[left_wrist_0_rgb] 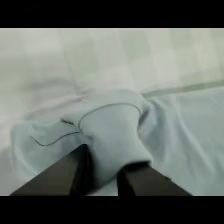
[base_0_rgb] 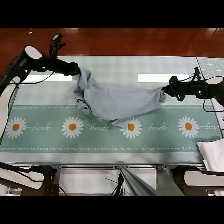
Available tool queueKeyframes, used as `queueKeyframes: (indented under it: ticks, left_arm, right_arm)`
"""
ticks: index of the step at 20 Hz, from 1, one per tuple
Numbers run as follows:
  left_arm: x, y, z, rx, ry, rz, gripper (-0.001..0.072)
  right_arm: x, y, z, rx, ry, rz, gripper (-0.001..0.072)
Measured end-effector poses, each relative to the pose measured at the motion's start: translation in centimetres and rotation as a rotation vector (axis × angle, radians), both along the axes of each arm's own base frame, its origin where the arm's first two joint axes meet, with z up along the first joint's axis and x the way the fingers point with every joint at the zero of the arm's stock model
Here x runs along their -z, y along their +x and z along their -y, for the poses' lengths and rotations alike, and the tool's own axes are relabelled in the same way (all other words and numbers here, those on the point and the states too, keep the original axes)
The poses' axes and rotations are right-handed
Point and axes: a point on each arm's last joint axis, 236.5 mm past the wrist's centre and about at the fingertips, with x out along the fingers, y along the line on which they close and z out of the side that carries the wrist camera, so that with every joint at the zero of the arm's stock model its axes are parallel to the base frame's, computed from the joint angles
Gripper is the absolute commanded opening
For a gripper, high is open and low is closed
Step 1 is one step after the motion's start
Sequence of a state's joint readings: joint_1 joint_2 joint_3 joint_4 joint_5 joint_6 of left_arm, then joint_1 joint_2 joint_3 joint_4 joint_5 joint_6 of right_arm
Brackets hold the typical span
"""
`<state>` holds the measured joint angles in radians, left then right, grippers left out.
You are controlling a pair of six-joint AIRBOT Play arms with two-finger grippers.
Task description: Fold the shirts.
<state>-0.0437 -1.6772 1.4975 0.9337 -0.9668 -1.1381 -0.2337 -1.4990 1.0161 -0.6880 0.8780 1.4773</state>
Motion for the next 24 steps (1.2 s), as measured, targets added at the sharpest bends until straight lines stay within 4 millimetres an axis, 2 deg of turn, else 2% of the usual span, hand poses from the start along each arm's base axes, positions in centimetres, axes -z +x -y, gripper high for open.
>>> queueKeyframes:
  ticks: [2, 4, 5, 6, 7, 9, 10, 11, 13, 14, 18, 23, 24]
  left_arm:
    - [-1.2, -0.5, -1.3, 0.0, -0.004, -0.021, 0.0291]
    - [-2.9, -1.6, -4.0, -0.03, 0.005, -0.059, 0.0293]
    - [-3.3, -2.5, -5.9, -0.056, 0.02, -0.095, 0.0394]
    - [-3.6, -3.7, -7.6, -0.084, 0.026, -0.136, 0.0588]
    - [-3.5, -4.9, -9.0, -0.116, 0.026, -0.183, 0.071]
    - [-1.7, -8.4, -10.3, -0.151, 0.011, -0.325, 0.0709]
    - [-0.6, -10.1, -10.3, -0.157, -0.003, -0.393, 0.0708]
    - [0.8, -11.7, -9.8, -0.157, -0.024, -0.454, 0.0709]
    - [2.9, -14.7, -7.4, -0.119, -0.086, -0.558, 0.0708]
    - [3.8, -15.4, -6.2, -0.11, -0.112, -0.577, 0.0709]
    - [6.4, -16.6, -1.5, -0.079, -0.163, -0.595, 0.072]
    - [9.3, -17.7, 2.5, -0.027, -0.144, -0.623, 0.072]
    - [9.7, -18.0, 3.3, -0.017, -0.151, -0.636, 0.0608]
  right_arm:
    - [-0.4, -0.5, -0.6, -0.048, 0.001, 0.011, 0.0017]
    - [-1.0, -0.9, -1.0, -0.088, 0.001, 0.025, 0.0018]
    - [-1.3, -1.0, -1.2, -0.101, 0.003, 0.031, 0.0017]
    - [-1.5, -1.2, -1.4, -0.115, 0.003, 0.035, 0.0018]
    - [-1.6, -1.3, -1.5, -0.124, 0.004, 0.038, 0.0017]
    - [-1.8, -1.6, -1.7, -0.14, 0.005, 0.04, 0.0018]
    - [-1.9, -1.7, -1.8, -0.149, 0.005, 0.04, 0.0017]
    - [-1.9, -1.8, -1.9, -0.158, 0.006, 0.04, 0.0017]
    - [-1.9, -2.1, -2.0, -0.173, 0.006, 0.04, 0.0018]
    - [-2.0, -2.2, -2.1, -0.18, 0.006, 0.04, 0.0017]
    - [-1.9, -2.4, -2.2, -0.194, 0.005, 0.04, 0.0018]
    - [-1.9, -2.4, -2.2, -0.202, 0.003, 0.044, 0.0017]
    - [-2.0, -2.4, -2.2, -0.204, 0.002, 0.045, 0.0018]
